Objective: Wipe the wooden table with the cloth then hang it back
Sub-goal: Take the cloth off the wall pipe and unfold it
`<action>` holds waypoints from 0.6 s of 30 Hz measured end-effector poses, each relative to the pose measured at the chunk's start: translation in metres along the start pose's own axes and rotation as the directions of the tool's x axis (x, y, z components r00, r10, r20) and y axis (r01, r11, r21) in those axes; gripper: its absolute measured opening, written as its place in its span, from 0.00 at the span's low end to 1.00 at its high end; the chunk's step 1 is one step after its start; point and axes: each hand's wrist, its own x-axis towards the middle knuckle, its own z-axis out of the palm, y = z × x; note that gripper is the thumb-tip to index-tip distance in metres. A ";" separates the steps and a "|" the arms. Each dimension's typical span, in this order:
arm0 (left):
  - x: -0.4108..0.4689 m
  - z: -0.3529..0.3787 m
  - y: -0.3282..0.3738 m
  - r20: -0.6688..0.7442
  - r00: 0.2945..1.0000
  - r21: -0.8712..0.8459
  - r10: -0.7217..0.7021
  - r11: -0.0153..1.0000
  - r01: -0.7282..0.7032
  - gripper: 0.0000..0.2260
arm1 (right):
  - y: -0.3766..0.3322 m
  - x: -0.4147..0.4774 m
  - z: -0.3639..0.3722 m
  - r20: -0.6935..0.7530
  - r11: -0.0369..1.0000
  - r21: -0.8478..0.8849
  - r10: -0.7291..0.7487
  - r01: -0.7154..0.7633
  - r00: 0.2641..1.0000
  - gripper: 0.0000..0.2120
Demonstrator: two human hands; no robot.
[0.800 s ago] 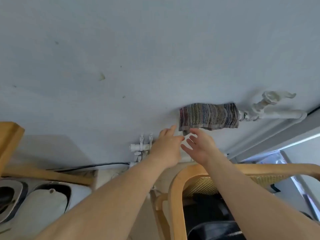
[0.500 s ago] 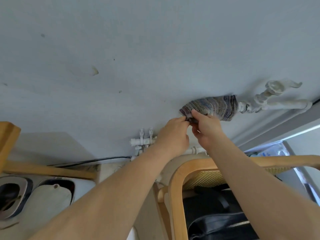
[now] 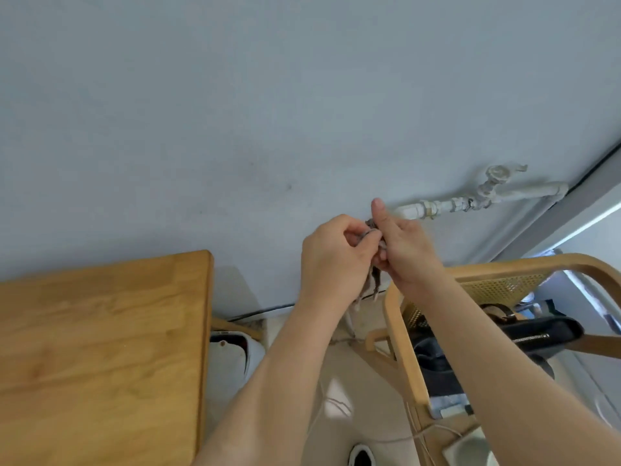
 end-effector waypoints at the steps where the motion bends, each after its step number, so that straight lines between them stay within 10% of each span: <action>1: -0.019 -0.017 0.005 -0.015 0.999 -0.088 -0.049 0.995 0.048 0.04 | -0.009 -0.021 0.014 -0.002 1.000 -0.013 -0.011 0.011 1.000 0.28; 9: -0.145 -0.154 0.017 0.011 0.954 -0.687 -0.299 0.691 0.224 0.07 | -0.047 -0.165 0.115 0.040 0.982 0.188 -0.017 0.009 0.999 0.13; 14: -0.203 -0.226 0.017 -0.102 0.954 -0.760 -0.282 0.641 0.109 0.05 | -0.042 -0.210 0.148 0.296 0.810 -0.536 -0.082 0.237 0.952 0.05; 18: -0.240 -0.269 0.010 -0.150 0.957 -0.753 -0.247 0.656 0.051 0.07 | -0.039 -0.241 0.189 0.597 0.899 -0.313 -0.063 0.305 0.799 0.22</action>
